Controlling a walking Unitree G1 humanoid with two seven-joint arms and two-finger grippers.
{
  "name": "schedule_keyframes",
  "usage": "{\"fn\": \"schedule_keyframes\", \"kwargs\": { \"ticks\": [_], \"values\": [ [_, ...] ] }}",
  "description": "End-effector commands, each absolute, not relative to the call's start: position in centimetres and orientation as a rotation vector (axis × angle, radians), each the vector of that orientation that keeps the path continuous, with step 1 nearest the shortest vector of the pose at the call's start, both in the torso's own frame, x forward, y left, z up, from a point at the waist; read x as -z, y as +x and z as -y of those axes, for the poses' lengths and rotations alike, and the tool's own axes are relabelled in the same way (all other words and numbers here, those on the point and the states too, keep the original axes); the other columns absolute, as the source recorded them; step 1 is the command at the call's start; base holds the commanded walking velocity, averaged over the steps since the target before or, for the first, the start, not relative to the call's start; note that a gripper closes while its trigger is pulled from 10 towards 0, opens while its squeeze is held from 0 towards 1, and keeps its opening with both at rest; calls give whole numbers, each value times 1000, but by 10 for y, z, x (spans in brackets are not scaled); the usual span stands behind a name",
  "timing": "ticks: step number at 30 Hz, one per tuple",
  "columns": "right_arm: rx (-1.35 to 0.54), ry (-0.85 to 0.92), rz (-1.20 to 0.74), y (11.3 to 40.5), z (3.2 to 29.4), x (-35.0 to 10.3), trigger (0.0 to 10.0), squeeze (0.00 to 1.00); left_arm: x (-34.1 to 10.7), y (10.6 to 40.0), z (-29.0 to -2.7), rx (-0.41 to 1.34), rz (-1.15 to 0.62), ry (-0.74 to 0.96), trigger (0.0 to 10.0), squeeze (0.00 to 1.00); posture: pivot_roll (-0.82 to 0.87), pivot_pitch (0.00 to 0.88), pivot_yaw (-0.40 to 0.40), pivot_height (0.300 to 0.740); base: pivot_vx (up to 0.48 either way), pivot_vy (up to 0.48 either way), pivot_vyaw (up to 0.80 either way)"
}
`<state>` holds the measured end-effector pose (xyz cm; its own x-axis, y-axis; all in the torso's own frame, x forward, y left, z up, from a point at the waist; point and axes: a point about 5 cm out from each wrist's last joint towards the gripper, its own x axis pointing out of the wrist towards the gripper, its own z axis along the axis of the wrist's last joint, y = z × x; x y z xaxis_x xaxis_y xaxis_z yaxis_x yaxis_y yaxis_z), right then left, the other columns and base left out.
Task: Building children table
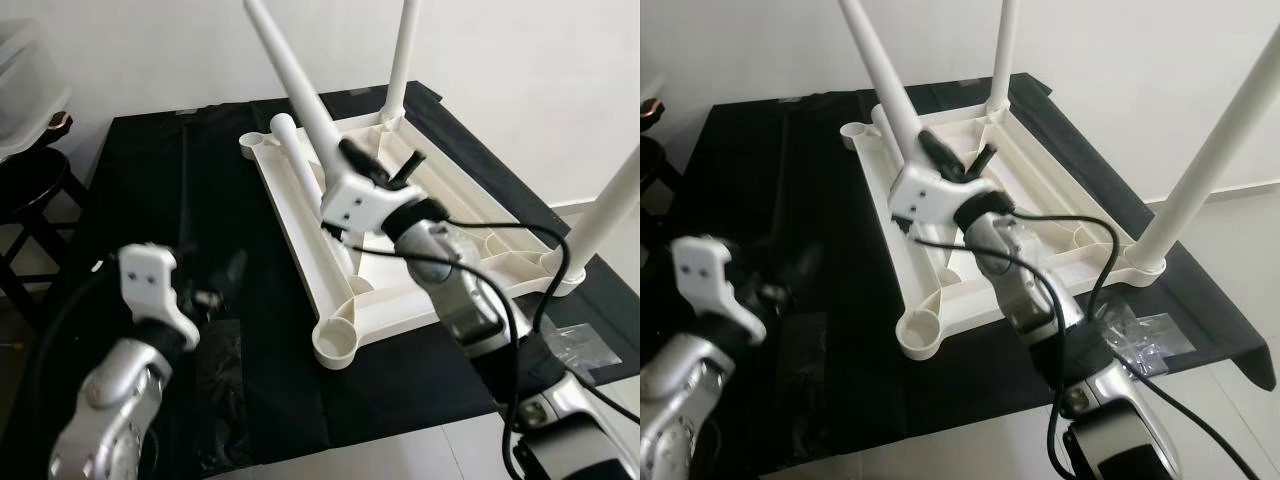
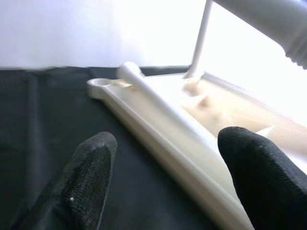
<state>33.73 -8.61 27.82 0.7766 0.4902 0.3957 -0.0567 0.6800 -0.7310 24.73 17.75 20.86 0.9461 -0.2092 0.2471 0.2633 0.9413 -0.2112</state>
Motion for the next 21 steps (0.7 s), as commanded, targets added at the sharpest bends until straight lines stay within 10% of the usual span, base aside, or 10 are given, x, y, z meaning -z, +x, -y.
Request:
{"fn": "schedule_keyframes", "kwargs": {
  "ticks": [1,5,6,8,9,10,11,21],
  "values": [
    [-358,-546,662,335,89,-300,0,0,-219,249,-180,261,258,-342,10000,0,8,68,30,740,0,0,0],
    [-466,-106,608,341,101,-317,0,0,-240,254,-183,340,339,-507,10000,0,10,64,30,740,0,0,0],
    [-514,47,609,343,110,-325,4706,0,-252,255,-183,403,388,-593,10000,0,11,55,28,740,0,0,0],
    [-514,47,609,343,110,-325,4706,0,-252,255,-183,403,388,-593,10000,0,11,55,28,740,0,0,0],
    [-582,156,614,344,120,-330,10000,0,-266,256,-184,470,449,-669,10000,753,12,48,25,740,0,0,0],
    [-582,156,614,344,120,-330,10000,0,-266,256,-184,470,449,-669,10000,753,12,48,25,740,0,0,0],
    [-695,254,610,342,127,-332,10000,0,-279,255,-185,543,507,-754,10000,1000,10,45,24,740,0,0,0],
    [-1331,257,479,296,137,-302,10000,0,-303,245,-175,872,545,-1017,10000,1000,6,29,36,740,0,0,0]
  ]
}}
